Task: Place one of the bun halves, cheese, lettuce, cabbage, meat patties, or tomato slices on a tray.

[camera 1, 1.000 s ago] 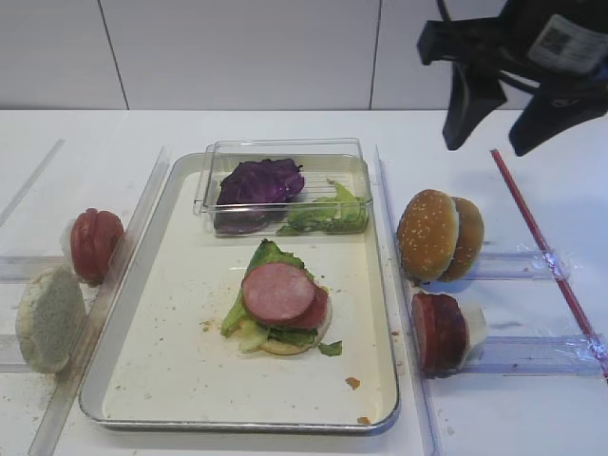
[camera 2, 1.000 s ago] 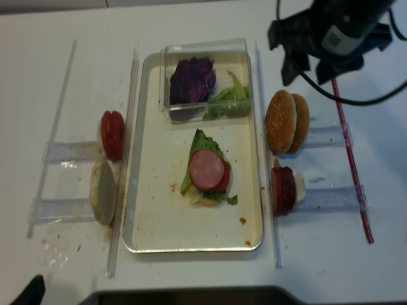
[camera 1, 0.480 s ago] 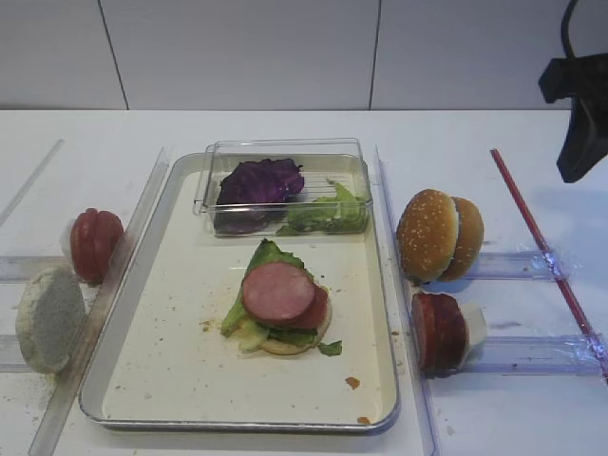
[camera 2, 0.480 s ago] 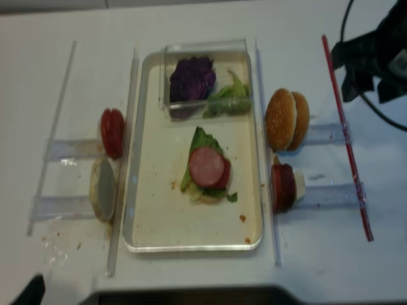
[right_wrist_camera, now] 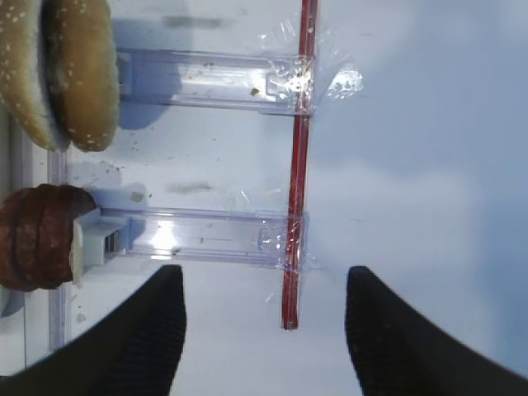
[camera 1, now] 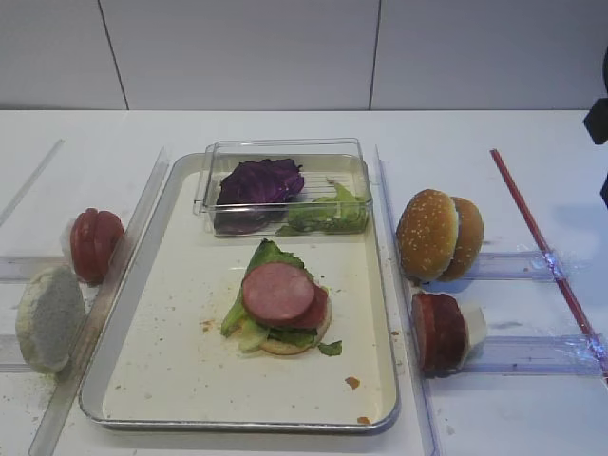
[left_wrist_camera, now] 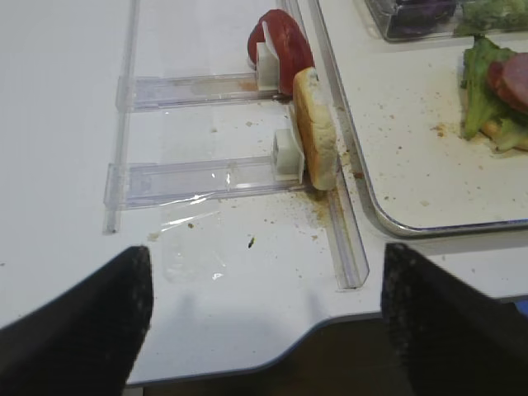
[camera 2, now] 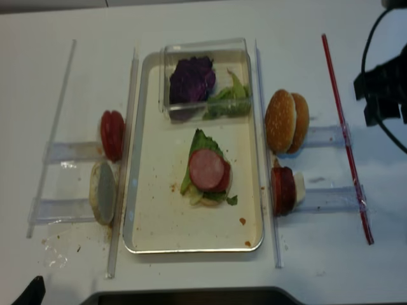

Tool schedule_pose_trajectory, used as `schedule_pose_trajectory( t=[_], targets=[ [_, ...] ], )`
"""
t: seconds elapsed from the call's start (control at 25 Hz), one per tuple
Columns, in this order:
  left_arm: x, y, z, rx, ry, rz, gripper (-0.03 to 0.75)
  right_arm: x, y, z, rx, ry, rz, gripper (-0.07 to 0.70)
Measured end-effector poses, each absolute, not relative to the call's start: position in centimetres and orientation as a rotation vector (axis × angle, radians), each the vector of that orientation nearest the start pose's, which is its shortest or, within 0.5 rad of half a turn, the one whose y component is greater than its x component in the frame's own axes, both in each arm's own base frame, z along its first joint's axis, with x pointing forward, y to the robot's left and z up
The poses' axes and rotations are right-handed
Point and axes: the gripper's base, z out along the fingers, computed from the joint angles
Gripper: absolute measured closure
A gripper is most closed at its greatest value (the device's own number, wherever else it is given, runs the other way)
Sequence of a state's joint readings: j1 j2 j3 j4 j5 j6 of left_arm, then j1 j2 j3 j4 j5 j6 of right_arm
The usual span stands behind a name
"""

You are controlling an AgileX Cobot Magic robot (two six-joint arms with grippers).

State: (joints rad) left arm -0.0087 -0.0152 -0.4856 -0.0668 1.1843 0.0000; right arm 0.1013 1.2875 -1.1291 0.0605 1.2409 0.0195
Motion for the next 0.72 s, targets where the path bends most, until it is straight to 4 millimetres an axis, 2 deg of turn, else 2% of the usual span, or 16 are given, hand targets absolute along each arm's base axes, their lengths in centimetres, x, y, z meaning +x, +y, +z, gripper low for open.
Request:
schedule_pose_trajectory(
  t=[0.32,0.6,0.72],
  targets=[
    [-1.1,-0.6,26.4,0.018,2.166,-0.087,0.179,21.1,2.7,34.1,-0.128,2.791,0.110,0.176],
    [-1.1,-0.6,26.4,0.018,2.166,-0.087,0.179,18.4,2.4,36.4,-0.156,2.677,0.108,0.176],
    [-1.1,-0.6,26.4,0.012,2.166,-0.090,0.179,16.9,2.2,36.8,-0.158,2.642,0.108,0.176]
  ],
)
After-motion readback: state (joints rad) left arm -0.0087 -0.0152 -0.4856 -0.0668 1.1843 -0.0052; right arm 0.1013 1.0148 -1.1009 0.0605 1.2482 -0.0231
